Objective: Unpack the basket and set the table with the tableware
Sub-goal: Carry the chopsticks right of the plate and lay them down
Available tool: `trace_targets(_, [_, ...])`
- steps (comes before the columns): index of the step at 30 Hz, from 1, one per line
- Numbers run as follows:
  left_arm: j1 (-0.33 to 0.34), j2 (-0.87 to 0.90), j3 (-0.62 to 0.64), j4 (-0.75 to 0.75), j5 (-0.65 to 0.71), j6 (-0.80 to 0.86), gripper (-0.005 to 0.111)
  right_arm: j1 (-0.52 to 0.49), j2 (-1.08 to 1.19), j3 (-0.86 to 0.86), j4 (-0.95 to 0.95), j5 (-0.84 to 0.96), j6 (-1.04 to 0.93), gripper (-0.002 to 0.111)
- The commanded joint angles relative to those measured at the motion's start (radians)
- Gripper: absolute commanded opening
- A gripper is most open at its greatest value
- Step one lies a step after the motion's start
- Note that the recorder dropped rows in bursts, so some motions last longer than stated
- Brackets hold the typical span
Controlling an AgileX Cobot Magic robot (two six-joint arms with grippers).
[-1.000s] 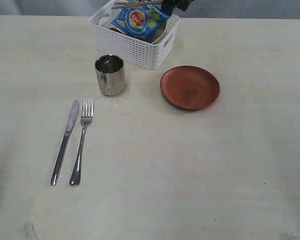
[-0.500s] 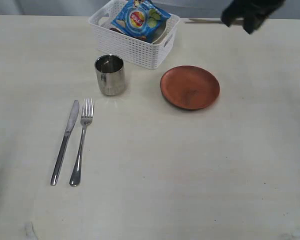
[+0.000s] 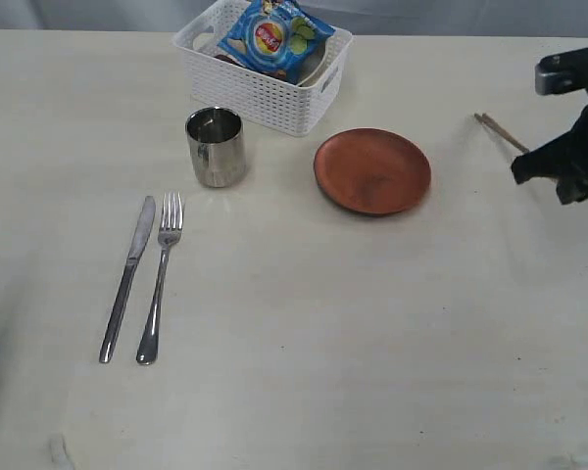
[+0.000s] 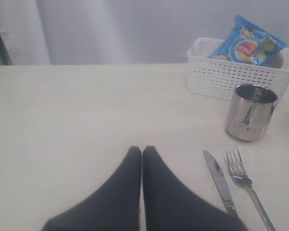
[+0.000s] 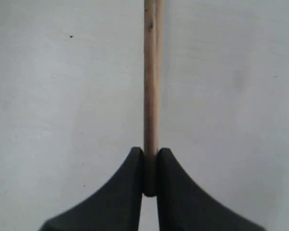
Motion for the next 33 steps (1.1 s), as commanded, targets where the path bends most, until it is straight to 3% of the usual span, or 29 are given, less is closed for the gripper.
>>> trace_targets(1, [0.002,-0.003,0.004,0.000,-0.003,0.000,0.000,-0.004,0.038,0.091,0.007,-0.141,0.026,0.000])
trace_targets(8, [0.002,-0.003,0.004,0.000,-0.003,0.000,0.000,-0.009,0.126,0.098,-0.010,-0.168,0.026,0.001])
trace_targets(10, [0.002,-0.003,0.004,0.000,-0.003,0.000,0.000,-0.009,0.150,0.098,-0.010,-0.166,0.023,0.009])
trace_targets(15, [0.002,-0.003,0.004,0.000,-0.003,0.000,0.000,-0.009,0.163,0.090,-0.010,-0.155,0.023,0.049])
trace_targets(22, [0.002,-0.003,0.004,0.000,-0.003,0.000,0.000,-0.009,0.134,-0.075,0.083,0.029,-0.008,0.051])
trace_targets(29, [0.002,-0.003,0.004,0.000,-0.003,0.000,0.000,0.014,0.118,-0.382,0.526,0.119,-0.310,0.051])
trace_targets(33, [0.002,-0.003,0.004,0.000,-0.003,0.000,0.000,0.085,0.188,-0.581,0.618,0.068,-0.362,0.051])
